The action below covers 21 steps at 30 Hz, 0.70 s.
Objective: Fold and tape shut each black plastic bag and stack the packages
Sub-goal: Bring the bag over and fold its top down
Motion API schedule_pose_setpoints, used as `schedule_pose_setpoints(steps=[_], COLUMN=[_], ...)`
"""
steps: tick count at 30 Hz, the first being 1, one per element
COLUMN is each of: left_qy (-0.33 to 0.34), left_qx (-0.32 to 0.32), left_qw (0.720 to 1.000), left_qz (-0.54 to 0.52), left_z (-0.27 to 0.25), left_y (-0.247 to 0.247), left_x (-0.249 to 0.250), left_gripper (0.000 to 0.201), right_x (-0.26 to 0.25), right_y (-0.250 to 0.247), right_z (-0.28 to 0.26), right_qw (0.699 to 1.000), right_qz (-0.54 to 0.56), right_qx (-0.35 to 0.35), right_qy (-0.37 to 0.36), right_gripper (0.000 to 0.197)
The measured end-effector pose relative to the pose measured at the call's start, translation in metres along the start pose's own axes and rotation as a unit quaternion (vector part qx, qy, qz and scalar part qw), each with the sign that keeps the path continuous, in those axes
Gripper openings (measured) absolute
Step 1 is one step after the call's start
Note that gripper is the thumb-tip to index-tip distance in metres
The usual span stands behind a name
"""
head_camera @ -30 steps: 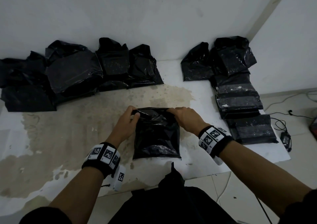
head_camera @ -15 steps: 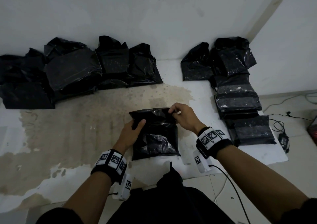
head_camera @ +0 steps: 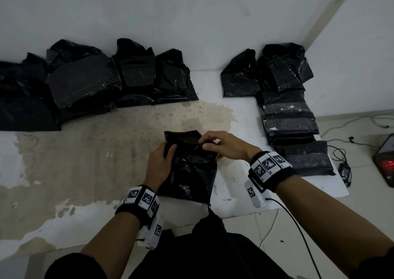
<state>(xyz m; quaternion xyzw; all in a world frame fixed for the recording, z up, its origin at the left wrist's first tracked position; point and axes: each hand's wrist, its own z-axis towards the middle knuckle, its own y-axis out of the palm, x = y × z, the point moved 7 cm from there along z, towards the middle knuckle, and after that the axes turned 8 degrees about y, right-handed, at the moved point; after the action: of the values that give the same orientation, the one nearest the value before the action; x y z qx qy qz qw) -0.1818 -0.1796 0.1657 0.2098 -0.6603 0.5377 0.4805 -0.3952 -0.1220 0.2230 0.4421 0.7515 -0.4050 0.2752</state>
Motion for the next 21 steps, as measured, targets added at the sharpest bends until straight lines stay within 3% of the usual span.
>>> schedule_pose_setpoints(steps=[7, 12, 18, 21], left_qy=[-0.014, -0.026, -0.026, -0.021], left_qx=[-0.007, -0.026, -0.027, -0.035], left_qw=[0.999, 0.998, 0.999, 0.999], left_qz=[0.041, 0.048, 0.036, 0.032], left_z=[-0.005, -0.010, -0.012, -0.013], left_y=[-0.001, -0.007, -0.007, -0.006], left_x=[-0.009, -0.016, -0.021, -0.026], left_gripper=[0.031, 0.029, 0.031, 0.040], right_x=[-0.001, -0.012, -0.004, -0.003], right_y=[0.007, -0.013, -0.009, -0.029], right_z=[0.007, 0.007, 0.002, 0.003], right_qw=[0.993, 0.994, 0.989, 0.993], right_qz=[-0.105, -0.104, -0.149, -0.105], right_qx=[-0.044, 0.033, -0.020, 0.056], right_qy=[0.008, -0.031, -0.007, -0.013], right_gripper=[0.023, 0.040, 0.025, 0.036])
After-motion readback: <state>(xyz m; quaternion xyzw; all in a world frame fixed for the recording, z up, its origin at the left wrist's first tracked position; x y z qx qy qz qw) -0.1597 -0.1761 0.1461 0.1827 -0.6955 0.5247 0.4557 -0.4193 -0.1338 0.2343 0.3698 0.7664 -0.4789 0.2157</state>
